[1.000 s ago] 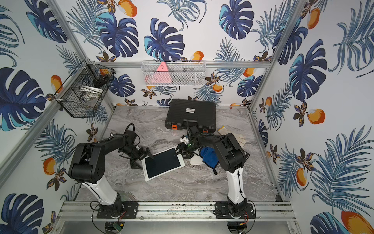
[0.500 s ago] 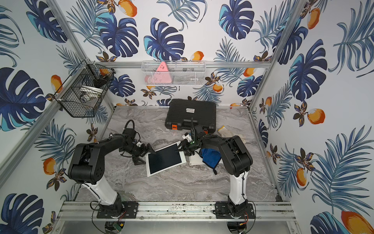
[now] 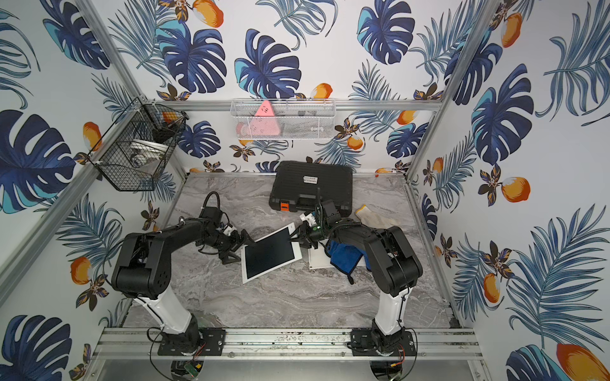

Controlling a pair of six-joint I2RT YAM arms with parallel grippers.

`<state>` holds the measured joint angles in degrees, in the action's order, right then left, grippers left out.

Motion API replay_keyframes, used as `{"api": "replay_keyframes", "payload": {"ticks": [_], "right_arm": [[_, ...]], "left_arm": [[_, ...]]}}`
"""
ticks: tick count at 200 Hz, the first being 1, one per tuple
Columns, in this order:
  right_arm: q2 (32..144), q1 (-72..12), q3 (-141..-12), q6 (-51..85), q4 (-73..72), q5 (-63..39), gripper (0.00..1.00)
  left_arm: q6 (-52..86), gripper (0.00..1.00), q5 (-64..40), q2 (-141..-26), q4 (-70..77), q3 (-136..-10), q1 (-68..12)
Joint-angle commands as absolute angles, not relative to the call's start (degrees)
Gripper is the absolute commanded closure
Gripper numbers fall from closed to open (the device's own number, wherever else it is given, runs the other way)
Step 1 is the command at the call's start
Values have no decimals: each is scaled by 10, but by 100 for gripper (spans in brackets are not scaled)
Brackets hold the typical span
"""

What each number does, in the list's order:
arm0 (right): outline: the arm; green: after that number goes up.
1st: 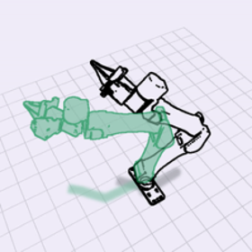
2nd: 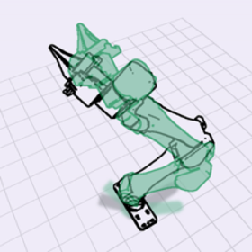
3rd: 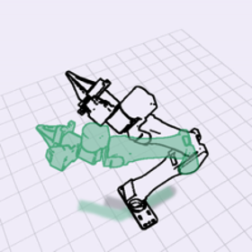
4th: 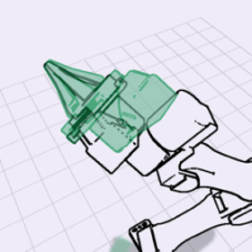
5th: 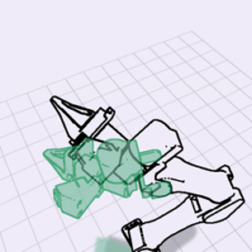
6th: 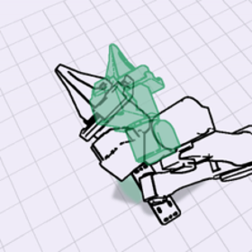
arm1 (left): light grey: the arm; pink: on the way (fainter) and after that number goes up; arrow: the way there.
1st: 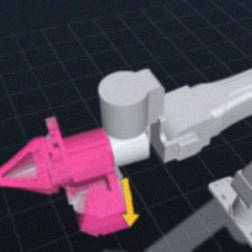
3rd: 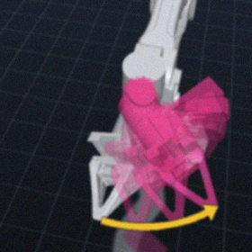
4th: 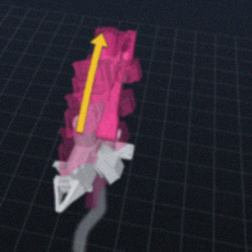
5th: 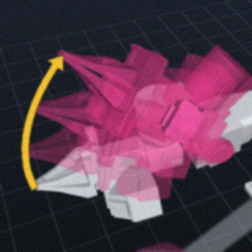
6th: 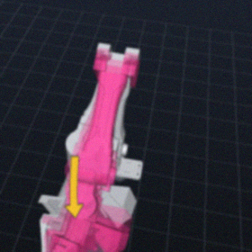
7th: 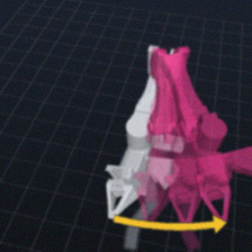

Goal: Wipe the drawing tablet
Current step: Adjust the drawing tablet at the center of the board.

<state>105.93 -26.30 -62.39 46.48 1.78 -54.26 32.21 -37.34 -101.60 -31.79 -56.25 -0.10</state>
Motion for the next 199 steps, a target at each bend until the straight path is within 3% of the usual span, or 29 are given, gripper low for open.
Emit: {"api": "replay_keyframes", "payload": {"ticks": [1, 125, 163, 199], "right_arm": [[1046, -264, -629, 480, 4, -549, 73], [1021, -264, -645, 453, 63, -540, 88], [1009, -264, -645, 439, 84, -531, 100], [985, -264, -695, 382, 169, -489, 100]], "left_arm": [[286, 1, -234, -1034, -257, -554, -2], [293, 1, -237, -1033, -248, -550, -7], [299, 1, -241, -1023, -248, -549, -9], [312, 1, -231, -984, -269, -557, -10]]}}
